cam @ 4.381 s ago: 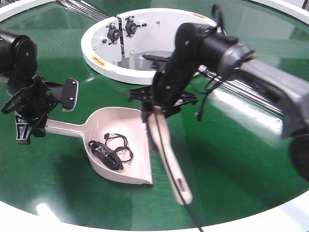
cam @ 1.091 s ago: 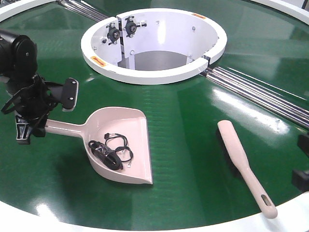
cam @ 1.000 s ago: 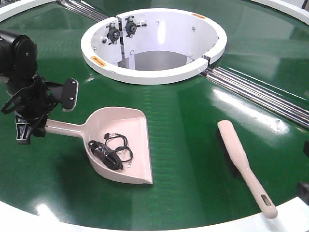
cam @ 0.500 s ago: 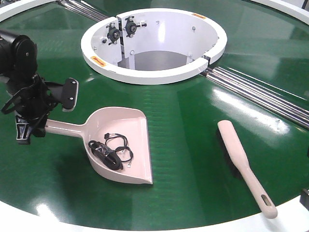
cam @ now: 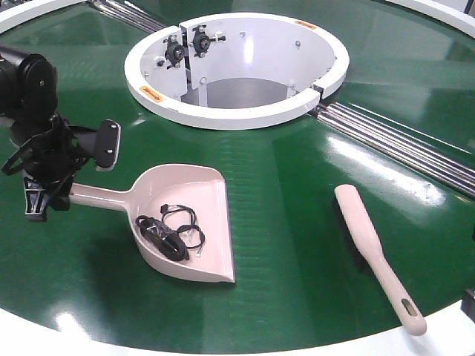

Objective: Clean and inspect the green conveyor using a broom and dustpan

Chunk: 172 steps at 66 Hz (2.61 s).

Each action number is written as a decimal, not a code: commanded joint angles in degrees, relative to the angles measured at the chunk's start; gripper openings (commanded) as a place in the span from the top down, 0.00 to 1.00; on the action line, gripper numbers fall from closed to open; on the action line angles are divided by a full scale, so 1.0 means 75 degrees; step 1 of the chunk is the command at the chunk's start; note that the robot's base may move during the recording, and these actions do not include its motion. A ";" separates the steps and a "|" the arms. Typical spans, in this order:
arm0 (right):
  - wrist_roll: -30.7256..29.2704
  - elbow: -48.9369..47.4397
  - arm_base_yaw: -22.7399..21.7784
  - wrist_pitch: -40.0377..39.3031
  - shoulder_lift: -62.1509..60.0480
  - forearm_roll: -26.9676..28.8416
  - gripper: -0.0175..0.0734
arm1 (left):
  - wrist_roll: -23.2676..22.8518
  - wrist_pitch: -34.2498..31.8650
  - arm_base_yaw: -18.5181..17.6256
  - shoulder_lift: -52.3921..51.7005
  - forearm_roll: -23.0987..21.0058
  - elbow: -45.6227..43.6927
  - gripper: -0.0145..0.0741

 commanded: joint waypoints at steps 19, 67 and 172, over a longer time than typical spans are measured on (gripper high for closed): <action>-0.0068 -0.0205 -0.0034 -0.0618 0.0012 -0.0047 0.82 | -0.0111 0.0099 -0.0064 -0.0373 -0.0130 -0.0217 0.84; -0.0068 -0.0205 -0.0034 -0.0614 0.0012 -0.0047 0.82 | -0.0167 -0.0214 -0.0064 -0.0382 -0.0101 -0.0217 0.29; -0.0644 0.1991 -0.0034 -0.3991 -0.0444 -0.0134 0.81 | -0.5469 -0.9364 -0.0064 -0.8584 -0.4392 0.7666 0.84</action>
